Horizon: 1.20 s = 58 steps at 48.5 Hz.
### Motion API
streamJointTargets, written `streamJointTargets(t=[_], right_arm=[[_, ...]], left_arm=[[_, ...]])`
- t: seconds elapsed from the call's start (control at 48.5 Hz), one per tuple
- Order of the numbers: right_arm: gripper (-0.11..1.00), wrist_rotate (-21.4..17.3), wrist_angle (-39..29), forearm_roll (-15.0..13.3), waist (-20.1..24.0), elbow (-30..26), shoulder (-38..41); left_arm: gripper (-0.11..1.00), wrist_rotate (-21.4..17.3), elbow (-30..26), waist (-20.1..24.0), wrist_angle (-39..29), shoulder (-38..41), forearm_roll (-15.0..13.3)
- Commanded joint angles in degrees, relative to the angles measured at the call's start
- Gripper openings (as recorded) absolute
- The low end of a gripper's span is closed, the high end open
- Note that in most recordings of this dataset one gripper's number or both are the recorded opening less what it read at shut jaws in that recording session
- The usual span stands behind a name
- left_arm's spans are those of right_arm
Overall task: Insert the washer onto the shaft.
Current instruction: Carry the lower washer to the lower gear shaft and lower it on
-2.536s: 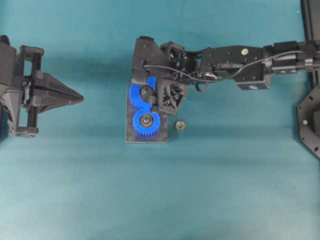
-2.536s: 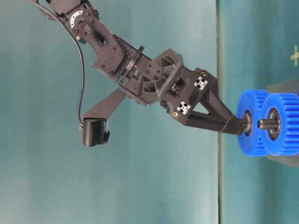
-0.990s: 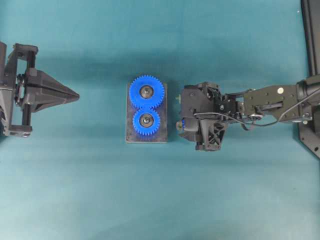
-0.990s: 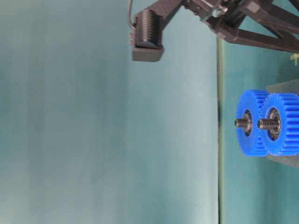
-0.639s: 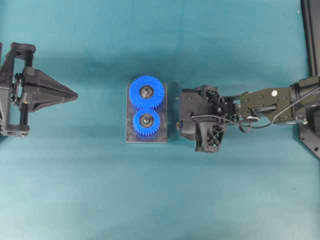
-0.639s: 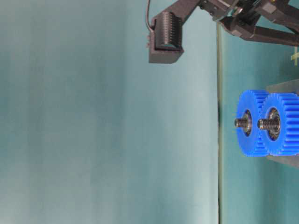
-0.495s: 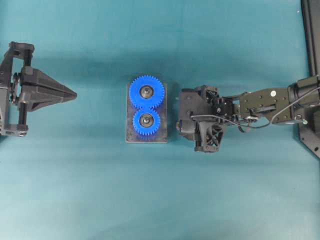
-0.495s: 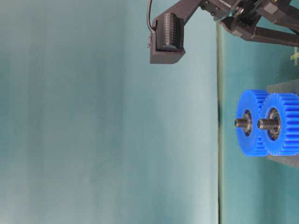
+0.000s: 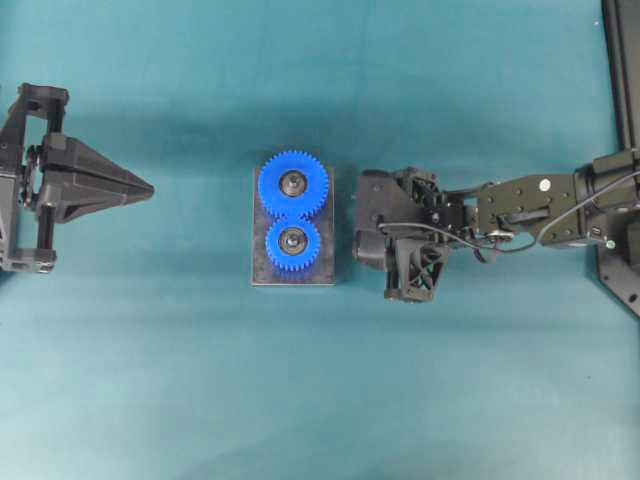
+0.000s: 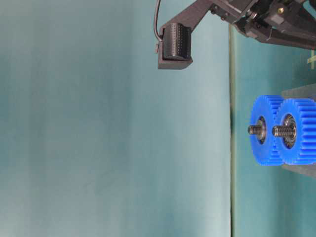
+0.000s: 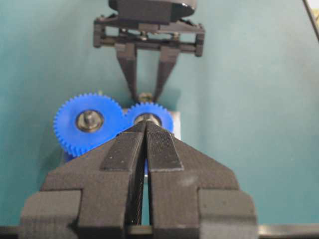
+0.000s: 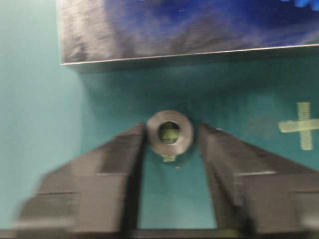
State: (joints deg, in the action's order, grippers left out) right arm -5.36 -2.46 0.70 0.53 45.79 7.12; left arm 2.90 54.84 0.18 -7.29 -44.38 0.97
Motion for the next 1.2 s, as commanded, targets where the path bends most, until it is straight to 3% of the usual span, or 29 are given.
streamJointTargets(t=[0.0,0.268,0.68,1.175], right_arm=[[0.34,-0.7,-0.09,0.18,0.44,-0.62,0.35],[0.34,-0.7,-1.67,0.18,0.44,-1.93,-1.85],[0.34,-0.53,-11.87,0.18,0.53,-8.09,-9.49],[0.34,0.35,-12.48,-0.09,0.62,-15.82,-5.71]], left_arm=[[0.01,0.09,-0.7,0.0,0.53,0.0,0.09],[0.01,0.09,-0.62,0.0,0.53,0.09,0.09],[0.01,0.09,-0.26,0.0,0.53,0.09,0.18],[0.01,0.09,-0.09,0.0,0.62,-0.18,0.09]])
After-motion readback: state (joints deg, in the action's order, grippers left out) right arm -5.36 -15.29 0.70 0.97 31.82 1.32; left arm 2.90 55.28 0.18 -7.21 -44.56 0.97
